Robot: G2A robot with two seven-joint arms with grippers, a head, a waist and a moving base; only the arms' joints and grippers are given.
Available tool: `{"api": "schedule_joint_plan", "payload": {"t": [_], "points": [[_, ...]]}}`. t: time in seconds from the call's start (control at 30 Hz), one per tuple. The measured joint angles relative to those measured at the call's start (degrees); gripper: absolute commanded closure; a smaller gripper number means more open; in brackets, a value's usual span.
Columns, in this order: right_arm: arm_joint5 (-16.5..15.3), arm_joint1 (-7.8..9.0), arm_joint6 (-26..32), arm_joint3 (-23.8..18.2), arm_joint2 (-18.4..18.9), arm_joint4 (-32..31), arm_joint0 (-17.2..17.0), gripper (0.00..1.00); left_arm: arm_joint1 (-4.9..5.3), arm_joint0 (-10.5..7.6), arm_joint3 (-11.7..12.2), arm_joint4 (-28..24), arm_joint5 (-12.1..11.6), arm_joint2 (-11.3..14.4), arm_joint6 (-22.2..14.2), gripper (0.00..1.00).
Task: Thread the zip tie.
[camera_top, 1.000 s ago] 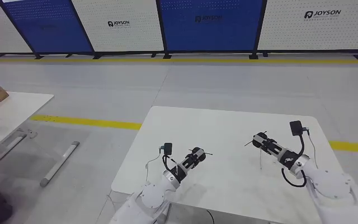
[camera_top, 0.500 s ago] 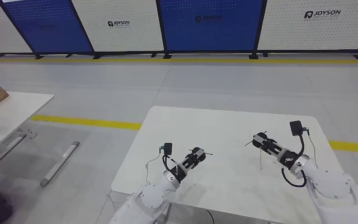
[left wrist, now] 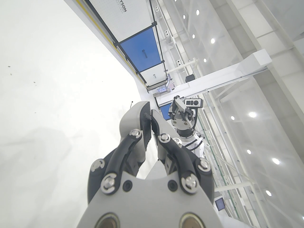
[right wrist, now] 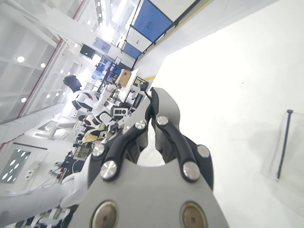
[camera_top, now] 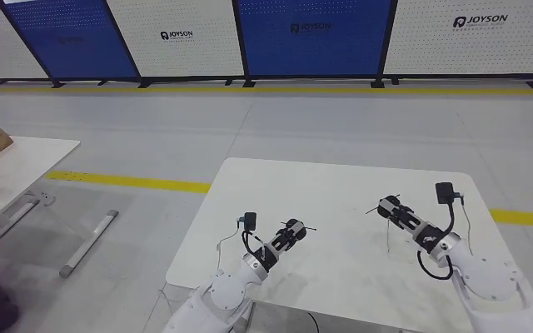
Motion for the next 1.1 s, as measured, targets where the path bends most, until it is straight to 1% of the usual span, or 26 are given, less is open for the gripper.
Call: {"api": "schedule_joint_plan", "payload": {"t": [0.03,0.1,0.17,0.4,0.47,0.5,0.6,0.67,0.73,1.0,1.1], "points": [[-0.97,-0.18,-2.59,-0.22,-0.32,-0.34,-0.46,1.0,0.0,0.0,0.0,0.0,0.0,0.0,0.0,1.0],[-1.93,-0.4,-5.54,-0.89,-1.19,-2.49,-0.93,1.0,0.0,0.0,0.0,0.0,0.0,0.0,0.0,1.0],[-1.67,-0.55,-7.55,-1.32,-2.23,-5.9,-1.11,1.0,0.0,0.0,0.0,0.0,0.0,0.0,0.0,1.0],[-1.49,-0.55,-7.62,-1.31,-2.3,-6.08,-1.08,1.0,0.0,0.0,0.0,0.0,0.0,0.0,0.0,1.0],[-1.49,-0.55,-7.63,-1.31,-2.3,-6.09,-1.08,1.0,-0.05,-0.17,-0.29,0.3,0.0,0.05,0.53,1.0],[-1.49,-0.55,-7.63,-1.31,-2.3,-6.09,-1.08,1.0,-0.12,-0.35,-0.67,0.78,0.04,0.2,1.37,1.0],[-1.49,-0.55,-7.63,-1.31,-2.3,-6.1,-1.08,1.0,-0.5,-1.08,-2.3,3.48,0.02,1.2,5.55,1.0],[-1.5,-0.55,-7.63,-1.32,-2.3,-6.1,-1.08,1.0,-0.84,-1.96,-2.45,5.84,0.95,2.22,8.54,1.0],[-1.5,-0.55,-7.63,-1.32,-2.3,-6.1,-1.08,1.0,-0.96,-2.38,-2.25,6.94,1.68,2.69,9.69,1.0],[-1.43,-0.56,-7.69,-1.41,-2.38,-6.25,-1.17,1.0,-0.95,-2.34,-2.24,6.8,1.64,2.65,9.56,1.0],[-0.23,-0.81,-8.44,-3.12,-3.86,-8.33,-1.79,1.0,-0.95,-2.34,-2.24,6.8,1.64,2.65,9.57,1.0]]}}
